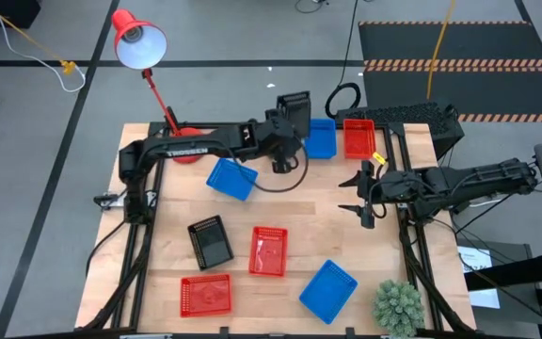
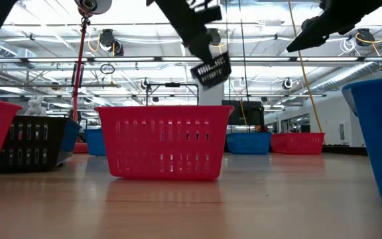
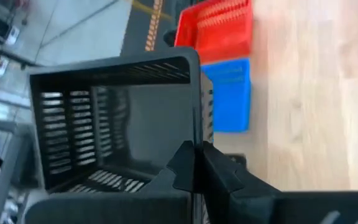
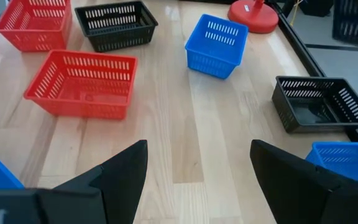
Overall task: Stack baskets by color
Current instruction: Stack the middle black basket on top of the top black basket
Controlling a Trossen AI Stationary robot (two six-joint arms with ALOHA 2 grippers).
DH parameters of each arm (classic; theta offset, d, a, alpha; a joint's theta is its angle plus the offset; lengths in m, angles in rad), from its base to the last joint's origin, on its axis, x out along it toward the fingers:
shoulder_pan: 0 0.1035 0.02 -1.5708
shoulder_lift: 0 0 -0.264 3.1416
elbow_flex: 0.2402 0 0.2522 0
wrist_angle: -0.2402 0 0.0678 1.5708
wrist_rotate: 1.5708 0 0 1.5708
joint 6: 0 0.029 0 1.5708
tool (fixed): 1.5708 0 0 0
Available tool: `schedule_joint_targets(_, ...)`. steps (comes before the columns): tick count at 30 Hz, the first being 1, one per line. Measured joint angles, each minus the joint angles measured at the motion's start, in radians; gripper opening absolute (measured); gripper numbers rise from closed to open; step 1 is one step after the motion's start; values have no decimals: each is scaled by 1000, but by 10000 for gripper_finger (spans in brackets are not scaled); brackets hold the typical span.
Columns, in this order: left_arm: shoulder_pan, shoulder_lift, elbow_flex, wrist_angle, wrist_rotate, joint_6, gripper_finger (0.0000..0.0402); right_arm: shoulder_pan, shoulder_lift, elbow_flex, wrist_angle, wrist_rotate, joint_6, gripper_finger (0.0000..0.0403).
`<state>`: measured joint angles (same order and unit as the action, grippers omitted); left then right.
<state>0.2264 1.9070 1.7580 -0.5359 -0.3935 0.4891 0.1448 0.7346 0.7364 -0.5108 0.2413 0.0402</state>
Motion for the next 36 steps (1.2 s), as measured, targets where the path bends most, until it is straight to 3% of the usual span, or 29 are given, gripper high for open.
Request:
schedule_joint_targets(6,45,75,0,-45,16,-54,9,0,0,0,-18,1,-2,276)
schedule_joint_targets(13,70,151,0,-91,37,-14,8,0,0,0,-20,2,-6,276)
schedule_joint_targets(26,128,151,0,-142,137,3,8,0,0,0,-18,2,-8,276)
schedule_joint_targets(31,138,166,-1,-143,137,5,22,0,0,0,-18,2,-7,276)
schedule_joint_targets(36,150,191,-2,-155,139,2,8,0,0,0,-17,2,-4,276)
